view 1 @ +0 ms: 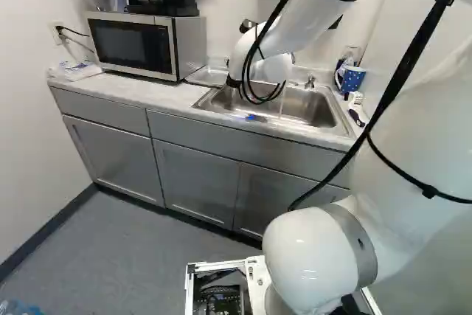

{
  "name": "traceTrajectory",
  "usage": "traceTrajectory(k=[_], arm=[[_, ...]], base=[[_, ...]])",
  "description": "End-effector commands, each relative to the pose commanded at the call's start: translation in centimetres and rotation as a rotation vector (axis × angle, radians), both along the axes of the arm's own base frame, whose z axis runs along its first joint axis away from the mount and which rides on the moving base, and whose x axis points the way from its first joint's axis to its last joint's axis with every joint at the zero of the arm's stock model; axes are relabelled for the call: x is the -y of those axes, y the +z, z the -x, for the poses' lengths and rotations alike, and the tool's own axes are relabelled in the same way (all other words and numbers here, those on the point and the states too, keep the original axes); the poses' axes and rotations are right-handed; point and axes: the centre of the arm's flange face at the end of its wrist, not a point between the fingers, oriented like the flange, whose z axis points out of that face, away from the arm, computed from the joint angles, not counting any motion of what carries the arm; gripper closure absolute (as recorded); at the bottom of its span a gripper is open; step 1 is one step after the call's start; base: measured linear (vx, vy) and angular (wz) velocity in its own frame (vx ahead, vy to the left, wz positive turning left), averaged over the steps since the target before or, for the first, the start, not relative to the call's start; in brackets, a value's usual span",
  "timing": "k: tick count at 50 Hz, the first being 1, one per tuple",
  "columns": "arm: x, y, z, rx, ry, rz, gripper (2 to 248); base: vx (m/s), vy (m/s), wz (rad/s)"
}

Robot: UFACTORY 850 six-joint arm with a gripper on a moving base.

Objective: Rinse the cup and place it in the tray

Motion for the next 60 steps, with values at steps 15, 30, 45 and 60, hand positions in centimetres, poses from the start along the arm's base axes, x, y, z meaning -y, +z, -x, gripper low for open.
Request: traceTrajectory(k=[15,30,45,60], arm=[[0.0,0.0,0.0,0.015,0.041,0.149,129],[0.0,0.0,0.0,0.028,0.077,0.28,129],[-0.3,0.1,-1.4,0.032,0.08,0.28,129],[-1.2,0.9,-4.6,0.123,0.077,0.274,129]], base=[[0.0,0.0,0.0],[0.0,0.0,0.0],[0.0,0.0,0.0],[0.0,0.0,0.0]])
